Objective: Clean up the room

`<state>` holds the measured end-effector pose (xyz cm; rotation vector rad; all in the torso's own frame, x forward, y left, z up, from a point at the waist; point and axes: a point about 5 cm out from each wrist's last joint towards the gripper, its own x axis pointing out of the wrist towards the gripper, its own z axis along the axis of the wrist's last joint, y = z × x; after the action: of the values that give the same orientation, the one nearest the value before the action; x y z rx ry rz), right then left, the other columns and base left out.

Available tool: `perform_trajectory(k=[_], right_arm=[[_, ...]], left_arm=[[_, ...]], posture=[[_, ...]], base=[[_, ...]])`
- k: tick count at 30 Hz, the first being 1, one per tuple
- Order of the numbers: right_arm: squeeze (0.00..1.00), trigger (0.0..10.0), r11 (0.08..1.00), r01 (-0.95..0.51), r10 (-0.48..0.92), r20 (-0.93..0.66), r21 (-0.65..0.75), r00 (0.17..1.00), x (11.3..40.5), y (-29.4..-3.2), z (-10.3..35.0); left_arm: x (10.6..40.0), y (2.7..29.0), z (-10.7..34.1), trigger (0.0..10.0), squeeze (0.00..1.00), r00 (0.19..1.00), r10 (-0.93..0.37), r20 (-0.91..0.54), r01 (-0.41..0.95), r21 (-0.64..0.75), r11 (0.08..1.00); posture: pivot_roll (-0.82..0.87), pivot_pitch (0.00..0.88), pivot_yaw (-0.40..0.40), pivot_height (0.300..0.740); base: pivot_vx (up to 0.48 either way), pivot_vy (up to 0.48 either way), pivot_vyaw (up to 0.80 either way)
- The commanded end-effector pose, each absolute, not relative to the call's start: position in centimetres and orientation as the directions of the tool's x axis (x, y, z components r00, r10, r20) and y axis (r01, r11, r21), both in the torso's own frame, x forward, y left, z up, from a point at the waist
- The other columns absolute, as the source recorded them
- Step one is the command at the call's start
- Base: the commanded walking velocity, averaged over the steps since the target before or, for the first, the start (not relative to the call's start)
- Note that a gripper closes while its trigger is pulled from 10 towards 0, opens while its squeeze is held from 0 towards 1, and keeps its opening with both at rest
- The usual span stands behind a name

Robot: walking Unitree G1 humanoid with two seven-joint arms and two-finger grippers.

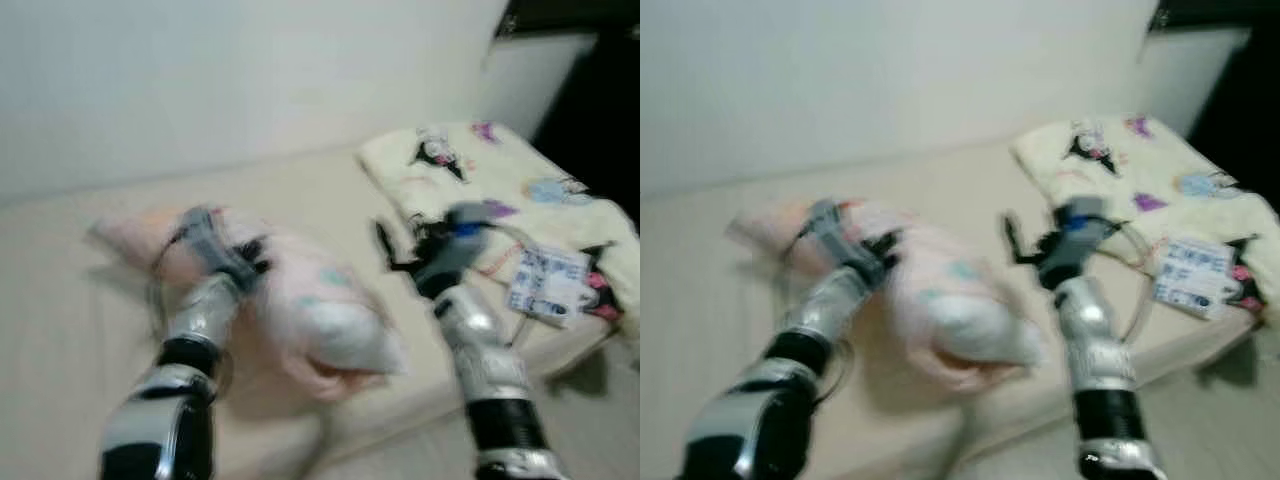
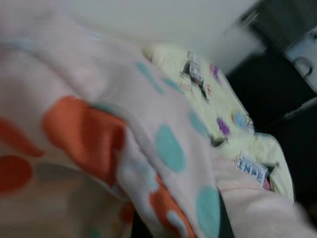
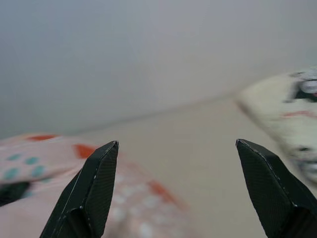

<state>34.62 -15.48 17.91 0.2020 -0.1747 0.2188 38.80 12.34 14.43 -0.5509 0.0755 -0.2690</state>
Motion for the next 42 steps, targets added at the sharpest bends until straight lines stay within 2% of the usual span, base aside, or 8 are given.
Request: perform_trajectory(k=[1, 22, 30, 38, 42], right_arm=[[0.00, 10.0, 0.954, -0.242, 0.212, 0.173, 0.180, 0.962, 34.42, -15.10, 17.26], [0.00, 10.0, 0.947, -0.269, 0.232, 0.202, 0.176, 0.952, 34.37, -15.09, 17.45], [0.00, 10.0, 0.948, -0.265, 0.228, 0.206, 0.175, 0.952, 34.34, -15.11, 17.46], [0.00, 10.0, 0.948, -0.278, 0.241, 0.215, 0.158, 0.946, 34.26, -15.14, 17.56], [0.00, 10.0, 0.949, -0.287, 0.253, 0.227, 0.128, 0.940, 34.12, -15.15, 17.75]], left_arm=[[38.90, 13.89, 15.01, 10.0, 0.00, 0.975, -0.221, 0.037, 0.208, -0.514, 0.832], [39.29, 14.40, 15.76, 10.0, 0.00, 0.980, -0.193, 0.048, 0.192, -0.471, 0.861], [39.41, 14.75, 15.91, 10.0, 0.00, 0.984, -0.173, 0.045, 0.174, -0.465, 0.868], [39.36, 14.75, 15.73, 10.0, 0.00, 0.985, -0.165, 0.041, 0.165, -0.452, 0.876], [39.23, 14.14, 15.79, 10.0, 0.00, 0.976, -0.209, 0.065, 0.216, -0.429, 0.877]], posture=[[-0.26, 0.067, 0.022, 0.740], [-0.26, 0.055, 0.022, 0.740], [-0.26, 0.055, 0.023, 0.740], [-0.26, 0.053, 0.020, 0.740], [-0.27, 0.051, 0.021, 0.740]], base=[[0.000, 0.000, 0.00], [0.000, 0.000, 0.00], [0.000, 0.448, 0.00], [0.000, 0.000, 0.00], [0.000, 0.000, 0.79]])
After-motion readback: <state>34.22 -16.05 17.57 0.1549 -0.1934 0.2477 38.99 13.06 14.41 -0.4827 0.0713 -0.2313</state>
